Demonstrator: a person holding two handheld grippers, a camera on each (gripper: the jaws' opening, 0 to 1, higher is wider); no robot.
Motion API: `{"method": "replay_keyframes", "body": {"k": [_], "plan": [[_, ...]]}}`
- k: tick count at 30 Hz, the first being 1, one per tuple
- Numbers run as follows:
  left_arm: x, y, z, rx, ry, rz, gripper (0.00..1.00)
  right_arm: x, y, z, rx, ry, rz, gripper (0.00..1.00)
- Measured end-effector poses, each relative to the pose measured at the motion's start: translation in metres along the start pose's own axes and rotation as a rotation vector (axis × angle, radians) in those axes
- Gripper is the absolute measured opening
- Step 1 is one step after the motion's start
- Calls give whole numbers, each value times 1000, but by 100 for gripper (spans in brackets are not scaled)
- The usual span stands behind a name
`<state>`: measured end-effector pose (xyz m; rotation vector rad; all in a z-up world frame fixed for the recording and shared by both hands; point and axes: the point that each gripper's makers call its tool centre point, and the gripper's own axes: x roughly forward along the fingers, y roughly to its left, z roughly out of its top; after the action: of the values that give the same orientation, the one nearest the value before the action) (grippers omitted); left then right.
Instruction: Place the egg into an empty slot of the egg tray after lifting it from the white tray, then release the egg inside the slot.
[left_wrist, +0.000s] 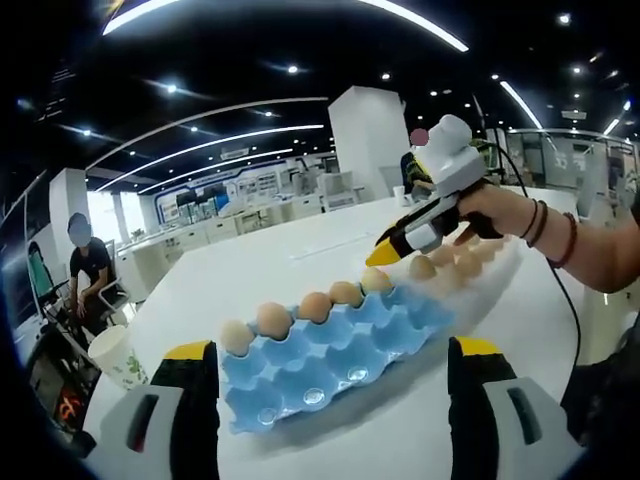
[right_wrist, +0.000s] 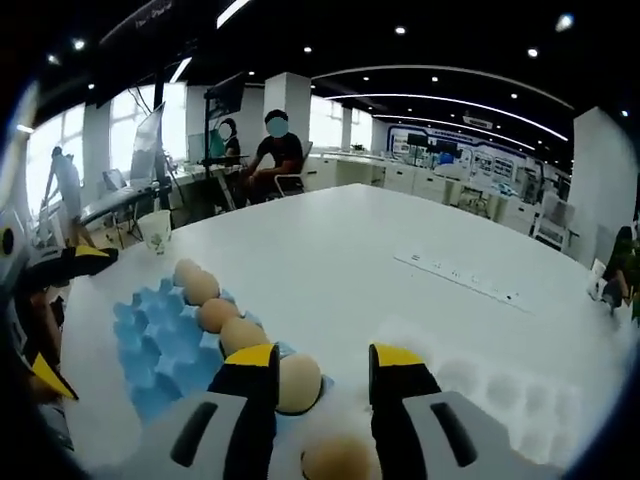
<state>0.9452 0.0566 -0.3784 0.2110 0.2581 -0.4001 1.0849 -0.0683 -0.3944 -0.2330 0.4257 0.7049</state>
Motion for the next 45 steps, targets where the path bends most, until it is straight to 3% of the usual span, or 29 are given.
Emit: {"method": "replay_keyframes", "body": {"k": [11, 24, 36, 45], "plan": [[-1, -4, -1, 8, 5, -1, 97, -14, -6, -8, 26, -19, -16, 39], [-1, -7, -2, 6, 4, -9, 97, -34, -5, -23, 47, -17, -44, 50], [-1, -11, -4, 8, 8, -18, 97, -45, 7, -38, 84, -23, -39, 54], [-1, -14, -1, 5, 0, -33, 97, -47, 2, -34, 129, -86, -167, 44]]}}
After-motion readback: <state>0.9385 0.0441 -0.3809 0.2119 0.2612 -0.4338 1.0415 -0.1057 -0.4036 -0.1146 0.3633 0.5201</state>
